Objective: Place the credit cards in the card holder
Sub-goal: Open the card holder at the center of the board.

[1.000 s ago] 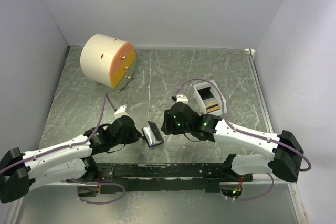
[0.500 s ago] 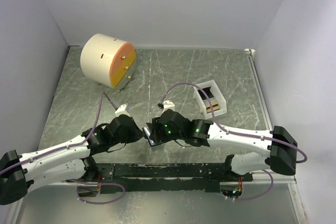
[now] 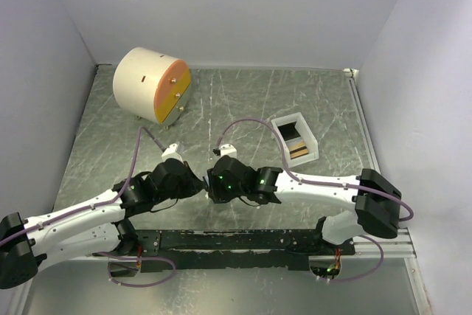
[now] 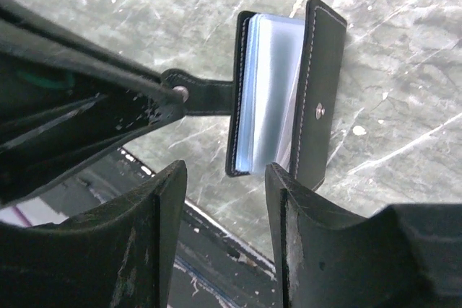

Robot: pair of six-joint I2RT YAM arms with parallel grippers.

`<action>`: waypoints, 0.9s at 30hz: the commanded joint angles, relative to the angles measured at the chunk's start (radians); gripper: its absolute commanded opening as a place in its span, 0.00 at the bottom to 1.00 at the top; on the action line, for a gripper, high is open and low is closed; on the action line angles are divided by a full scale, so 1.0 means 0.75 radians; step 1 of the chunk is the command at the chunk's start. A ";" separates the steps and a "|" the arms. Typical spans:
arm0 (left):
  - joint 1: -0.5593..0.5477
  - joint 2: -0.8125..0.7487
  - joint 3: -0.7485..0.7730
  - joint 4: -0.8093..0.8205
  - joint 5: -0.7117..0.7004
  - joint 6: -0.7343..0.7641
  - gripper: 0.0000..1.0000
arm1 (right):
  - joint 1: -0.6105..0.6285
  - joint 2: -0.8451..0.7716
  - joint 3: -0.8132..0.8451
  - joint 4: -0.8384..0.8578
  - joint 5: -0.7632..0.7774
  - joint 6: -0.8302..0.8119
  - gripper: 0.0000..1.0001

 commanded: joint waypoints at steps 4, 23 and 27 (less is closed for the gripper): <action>0.004 -0.012 0.020 -0.024 -0.018 0.002 0.07 | 0.000 0.094 0.051 -0.041 0.153 -0.053 0.46; 0.005 -0.004 -0.021 -0.056 -0.066 -0.009 0.07 | -0.101 0.170 -0.025 0.119 -0.035 -0.073 0.53; 0.005 -0.003 -0.020 -0.054 -0.067 -0.006 0.07 | -0.100 0.208 -0.012 0.107 -0.022 -0.073 0.56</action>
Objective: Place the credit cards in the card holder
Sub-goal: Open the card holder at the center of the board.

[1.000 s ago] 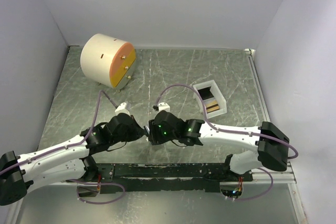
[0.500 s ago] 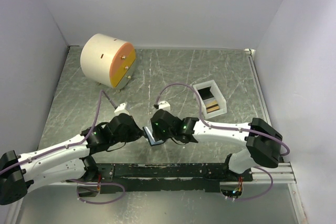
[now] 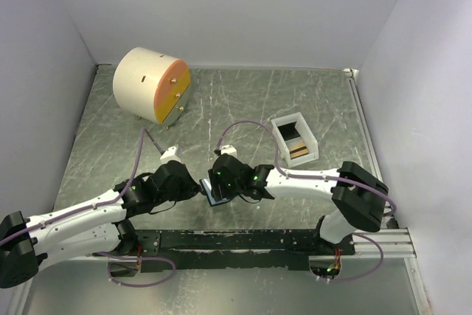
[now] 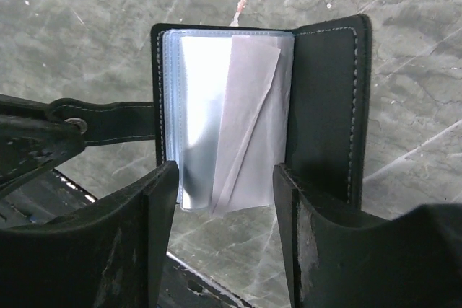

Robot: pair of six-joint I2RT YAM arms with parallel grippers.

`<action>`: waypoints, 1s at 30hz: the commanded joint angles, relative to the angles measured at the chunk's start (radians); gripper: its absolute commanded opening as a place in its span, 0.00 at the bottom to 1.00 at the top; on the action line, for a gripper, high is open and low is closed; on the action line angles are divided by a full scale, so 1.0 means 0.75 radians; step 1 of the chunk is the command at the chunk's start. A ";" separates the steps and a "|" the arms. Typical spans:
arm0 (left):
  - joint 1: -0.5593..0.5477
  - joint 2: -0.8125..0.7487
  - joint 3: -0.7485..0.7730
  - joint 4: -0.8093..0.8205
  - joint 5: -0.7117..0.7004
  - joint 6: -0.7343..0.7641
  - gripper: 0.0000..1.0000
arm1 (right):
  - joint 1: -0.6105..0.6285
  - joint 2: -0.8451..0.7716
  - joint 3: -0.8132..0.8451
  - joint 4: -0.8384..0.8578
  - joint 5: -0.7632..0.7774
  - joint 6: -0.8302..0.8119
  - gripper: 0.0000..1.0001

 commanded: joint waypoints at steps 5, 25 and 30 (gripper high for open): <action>0.004 -0.019 -0.006 0.017 -0.030 0.000 0.07 | -0.003 0.070 0.028 0.017 0.010 -0.028 0.57; 0.047 -0.017 0.000 -0.100 -0.084 0.015 0.08 | -0.097 -0.007 -0.138 0.089 0.079 0.060 0.22; 0.122 0.056 0.038 -0.129 -0.031 0.056 0.11 | -0.170 -0.074 -0.259 0.231 -0.057 0.159 0.18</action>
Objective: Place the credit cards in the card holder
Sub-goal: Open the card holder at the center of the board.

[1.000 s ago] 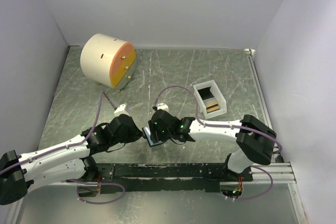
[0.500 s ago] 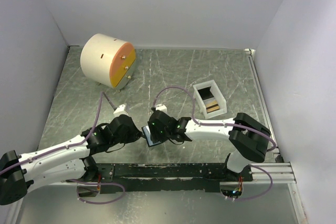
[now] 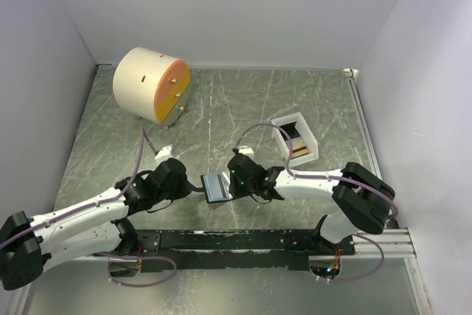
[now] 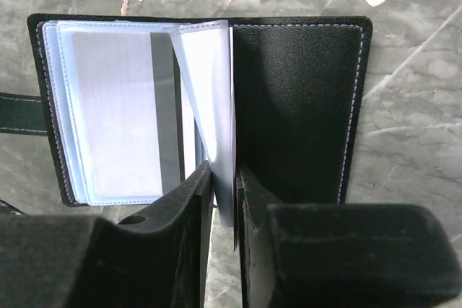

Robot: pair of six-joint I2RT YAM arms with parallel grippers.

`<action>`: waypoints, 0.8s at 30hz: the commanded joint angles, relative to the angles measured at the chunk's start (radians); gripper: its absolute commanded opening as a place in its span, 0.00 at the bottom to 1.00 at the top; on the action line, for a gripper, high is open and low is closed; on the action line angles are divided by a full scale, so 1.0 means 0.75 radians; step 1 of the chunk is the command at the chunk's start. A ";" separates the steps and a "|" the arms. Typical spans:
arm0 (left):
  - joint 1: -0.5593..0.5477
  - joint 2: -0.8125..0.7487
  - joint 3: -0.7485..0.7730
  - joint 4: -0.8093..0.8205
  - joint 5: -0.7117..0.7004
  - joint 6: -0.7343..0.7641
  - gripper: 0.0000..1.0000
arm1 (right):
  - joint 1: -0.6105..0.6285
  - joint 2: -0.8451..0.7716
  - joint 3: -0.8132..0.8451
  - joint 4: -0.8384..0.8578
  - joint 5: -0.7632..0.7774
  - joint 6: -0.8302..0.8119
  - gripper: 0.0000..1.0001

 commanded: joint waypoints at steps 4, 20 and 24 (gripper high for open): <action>0.136 0.061 0.063 -0.060 0.077 0.090 0.14 | -0.107 -0.094 -0.175 0.272 -0.207 0.164 0.16; 0.182 0.079 0.022 0.284 0.460 0.108 0.61 | -0.135 -0.087 -0.271 0.388 -0.277 0.253 0.13; 0.181 0.136 0.029 0.363 0.470 0.109 0.66 | -0.136 -0.098 -0.276 0.380 -0.269 0.252 0.13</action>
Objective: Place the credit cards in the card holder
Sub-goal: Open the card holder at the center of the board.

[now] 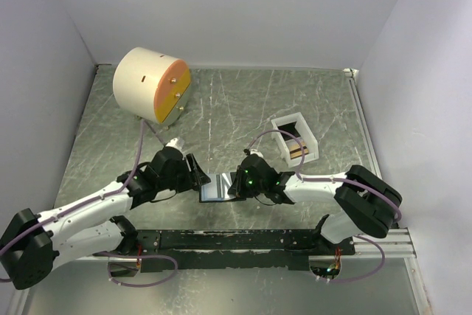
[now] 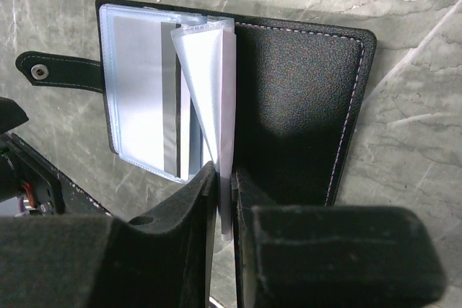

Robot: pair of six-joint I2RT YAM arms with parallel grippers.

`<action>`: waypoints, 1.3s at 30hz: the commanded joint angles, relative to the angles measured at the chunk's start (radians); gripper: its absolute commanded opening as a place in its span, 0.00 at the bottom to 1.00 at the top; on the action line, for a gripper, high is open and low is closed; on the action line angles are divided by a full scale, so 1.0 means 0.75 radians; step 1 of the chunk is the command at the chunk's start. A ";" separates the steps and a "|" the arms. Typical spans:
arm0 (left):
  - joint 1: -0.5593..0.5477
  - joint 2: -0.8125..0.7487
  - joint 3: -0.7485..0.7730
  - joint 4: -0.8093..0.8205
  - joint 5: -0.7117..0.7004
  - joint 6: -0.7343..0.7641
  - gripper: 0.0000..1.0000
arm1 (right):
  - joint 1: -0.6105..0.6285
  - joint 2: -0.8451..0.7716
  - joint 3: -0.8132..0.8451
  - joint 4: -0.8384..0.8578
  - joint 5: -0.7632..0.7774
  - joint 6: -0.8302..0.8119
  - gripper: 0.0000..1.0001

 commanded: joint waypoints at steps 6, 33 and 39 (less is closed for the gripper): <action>0.009 0.058 0.015 0.220 0.075 0.038 0.71 | -0.008 -0.024 -0.033 0.018 -0.003 0.012 0.13; 0.014 0.226 -0.058 0.322 0.031 0.059 0.82 | -0.007 -0.027 -0.043 0.027 -0.014 0.007 0.13; 0.013 0.254 -0.094 0.407 0.044 0.055 0.82 | -0.006 -0.027 -0.050 0.033 -0.019 0.012 0.13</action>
